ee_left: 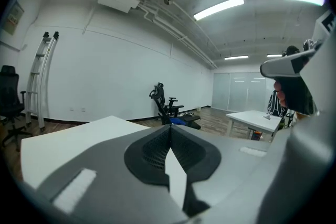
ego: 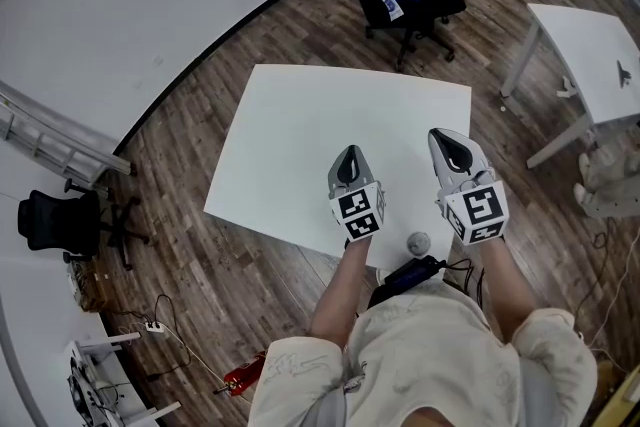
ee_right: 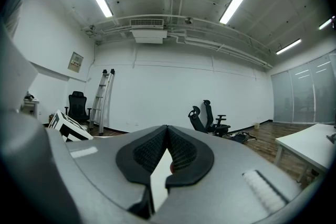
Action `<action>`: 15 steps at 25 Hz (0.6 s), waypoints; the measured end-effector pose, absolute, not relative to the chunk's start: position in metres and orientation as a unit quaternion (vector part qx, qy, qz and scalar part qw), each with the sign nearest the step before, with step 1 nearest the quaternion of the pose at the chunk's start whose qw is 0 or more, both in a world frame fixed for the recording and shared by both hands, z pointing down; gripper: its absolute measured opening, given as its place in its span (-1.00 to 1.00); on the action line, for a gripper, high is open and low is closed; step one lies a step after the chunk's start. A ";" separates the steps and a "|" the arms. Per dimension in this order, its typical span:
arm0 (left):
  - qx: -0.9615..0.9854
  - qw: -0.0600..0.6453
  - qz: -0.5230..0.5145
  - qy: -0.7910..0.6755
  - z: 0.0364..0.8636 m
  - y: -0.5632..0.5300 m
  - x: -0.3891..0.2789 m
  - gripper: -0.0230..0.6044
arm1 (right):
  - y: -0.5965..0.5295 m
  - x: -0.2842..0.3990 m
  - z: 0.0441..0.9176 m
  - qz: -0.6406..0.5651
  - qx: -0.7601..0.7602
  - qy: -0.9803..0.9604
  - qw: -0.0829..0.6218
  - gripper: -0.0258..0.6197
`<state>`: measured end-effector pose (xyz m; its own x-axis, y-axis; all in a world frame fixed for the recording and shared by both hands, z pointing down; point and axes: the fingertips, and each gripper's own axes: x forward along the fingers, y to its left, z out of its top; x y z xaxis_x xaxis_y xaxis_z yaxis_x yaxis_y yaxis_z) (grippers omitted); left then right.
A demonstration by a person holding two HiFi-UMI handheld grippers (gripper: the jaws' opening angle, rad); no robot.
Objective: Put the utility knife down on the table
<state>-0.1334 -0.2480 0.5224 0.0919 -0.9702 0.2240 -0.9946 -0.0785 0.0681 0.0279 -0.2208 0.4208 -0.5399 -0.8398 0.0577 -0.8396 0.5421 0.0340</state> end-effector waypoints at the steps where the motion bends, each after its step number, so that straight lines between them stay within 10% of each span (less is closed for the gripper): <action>1: 0.734 0.098 0.055 -0.670 0.517 -0.248 -0.133 -0.87 | -0.221 0.028 0.421 -0.001 0.478 -0.877 0.034 -0.90; 15: 0.744 0.066 0.015 -0.665 0.463 -0.231 -0.129 -0.87 | -0.222 0.025 0.423 0.001 0.476 -0.879 0.032 -0.90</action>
<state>-0.1293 -0.2311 0.4635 0.1162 -0.9872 0.1090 -0.9911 -0.1080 0.0782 0.0247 -0.2219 0.4233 -0.5455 -0.8361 0.0577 -0.8363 0.5476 0.0288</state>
